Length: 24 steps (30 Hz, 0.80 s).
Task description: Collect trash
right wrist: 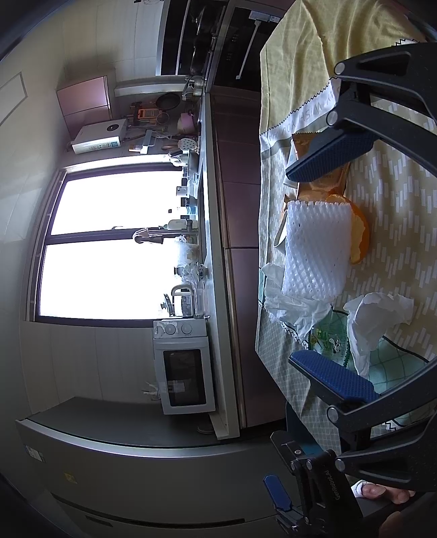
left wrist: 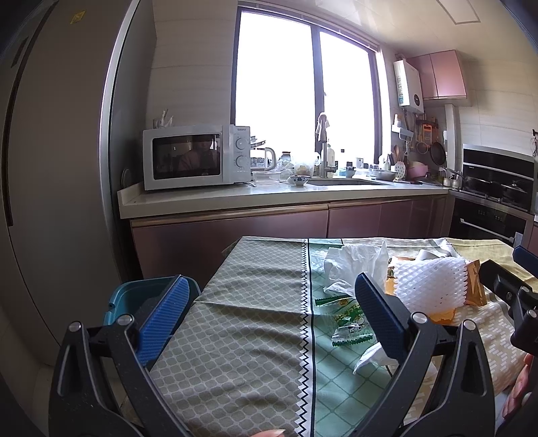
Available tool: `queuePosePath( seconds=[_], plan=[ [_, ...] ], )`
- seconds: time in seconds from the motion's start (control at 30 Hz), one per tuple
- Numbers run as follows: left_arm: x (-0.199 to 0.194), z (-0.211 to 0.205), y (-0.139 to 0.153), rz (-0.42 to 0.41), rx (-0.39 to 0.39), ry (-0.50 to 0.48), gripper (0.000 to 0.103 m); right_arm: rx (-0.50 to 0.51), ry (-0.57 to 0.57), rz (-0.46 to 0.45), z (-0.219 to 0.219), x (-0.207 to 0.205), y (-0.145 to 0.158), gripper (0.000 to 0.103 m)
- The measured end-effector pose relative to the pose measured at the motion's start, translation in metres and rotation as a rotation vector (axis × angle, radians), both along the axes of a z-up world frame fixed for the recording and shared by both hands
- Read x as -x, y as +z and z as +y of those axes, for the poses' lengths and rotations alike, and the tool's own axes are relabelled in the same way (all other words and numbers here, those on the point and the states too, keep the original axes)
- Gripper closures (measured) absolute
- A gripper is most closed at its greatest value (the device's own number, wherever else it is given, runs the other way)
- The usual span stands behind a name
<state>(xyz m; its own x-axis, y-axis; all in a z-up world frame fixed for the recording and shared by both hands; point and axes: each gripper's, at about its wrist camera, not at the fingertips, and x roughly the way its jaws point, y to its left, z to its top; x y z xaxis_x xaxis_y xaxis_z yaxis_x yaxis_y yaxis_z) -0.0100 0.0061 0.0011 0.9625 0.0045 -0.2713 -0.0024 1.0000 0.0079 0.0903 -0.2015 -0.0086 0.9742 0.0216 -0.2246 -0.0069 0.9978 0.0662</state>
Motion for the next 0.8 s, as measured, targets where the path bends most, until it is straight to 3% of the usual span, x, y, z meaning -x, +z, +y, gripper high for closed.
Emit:
queuePosePath(
  seconds=[0.8],
  plan=[
    [0.0004,-0.0021,-0.0005,-0.002,-0.001,-0.002,0.006,-0.007,0.005,0.0,-0.0018,-0.0018,0.0009,0.006]
  ],
)
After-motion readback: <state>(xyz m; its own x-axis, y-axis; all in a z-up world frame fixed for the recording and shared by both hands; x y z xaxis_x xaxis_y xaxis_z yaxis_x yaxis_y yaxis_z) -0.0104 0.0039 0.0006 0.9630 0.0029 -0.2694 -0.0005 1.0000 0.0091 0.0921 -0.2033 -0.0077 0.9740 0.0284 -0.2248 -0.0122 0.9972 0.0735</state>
